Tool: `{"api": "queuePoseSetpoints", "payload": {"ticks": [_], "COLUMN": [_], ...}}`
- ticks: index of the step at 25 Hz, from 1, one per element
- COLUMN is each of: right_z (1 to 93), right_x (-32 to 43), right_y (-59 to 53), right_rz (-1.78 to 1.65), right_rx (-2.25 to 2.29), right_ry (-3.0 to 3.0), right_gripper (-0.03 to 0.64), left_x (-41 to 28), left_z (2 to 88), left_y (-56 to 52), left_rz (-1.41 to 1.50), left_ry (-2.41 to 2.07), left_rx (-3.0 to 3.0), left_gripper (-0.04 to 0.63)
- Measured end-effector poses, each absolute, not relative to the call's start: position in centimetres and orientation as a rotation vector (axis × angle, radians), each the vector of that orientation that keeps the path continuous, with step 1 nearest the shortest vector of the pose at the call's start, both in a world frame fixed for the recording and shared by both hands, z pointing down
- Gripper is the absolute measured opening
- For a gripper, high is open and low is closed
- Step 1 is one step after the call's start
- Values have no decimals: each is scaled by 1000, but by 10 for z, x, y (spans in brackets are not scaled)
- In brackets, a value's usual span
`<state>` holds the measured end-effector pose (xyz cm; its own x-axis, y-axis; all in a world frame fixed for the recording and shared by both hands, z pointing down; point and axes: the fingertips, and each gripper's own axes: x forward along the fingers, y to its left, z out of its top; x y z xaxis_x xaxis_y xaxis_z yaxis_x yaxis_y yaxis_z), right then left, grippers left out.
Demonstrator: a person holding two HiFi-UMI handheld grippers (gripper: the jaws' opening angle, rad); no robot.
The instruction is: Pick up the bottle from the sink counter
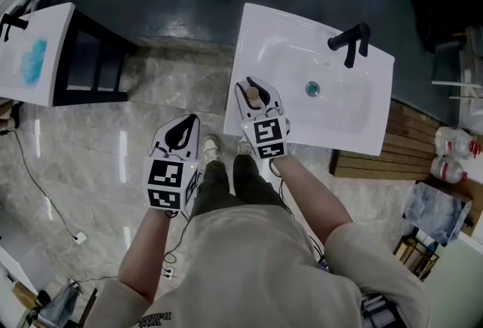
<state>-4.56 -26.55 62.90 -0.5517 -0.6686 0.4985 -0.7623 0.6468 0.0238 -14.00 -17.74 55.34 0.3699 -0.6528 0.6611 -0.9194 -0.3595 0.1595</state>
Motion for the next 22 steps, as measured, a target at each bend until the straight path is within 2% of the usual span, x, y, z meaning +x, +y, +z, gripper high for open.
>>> {"api": "queuePoseSetpoints", "payload": {"ticks": [11,22], "right_z": [619,519], "right_x": [-27,-5], "right_y": [-269,-270], "right_rz": [357,346], "right_rx": [1132,1178], "right_ry": [-2366,-2449], "right_gripper": [83,83], "left_x": [-142,-143], "left_z": [540,486], "left_y": [-185,-206], "left_rz": [677,666], "left_ry": [-1388,-1466], "left_rx": [2129,2219], "left_gripper": [6,6]}}
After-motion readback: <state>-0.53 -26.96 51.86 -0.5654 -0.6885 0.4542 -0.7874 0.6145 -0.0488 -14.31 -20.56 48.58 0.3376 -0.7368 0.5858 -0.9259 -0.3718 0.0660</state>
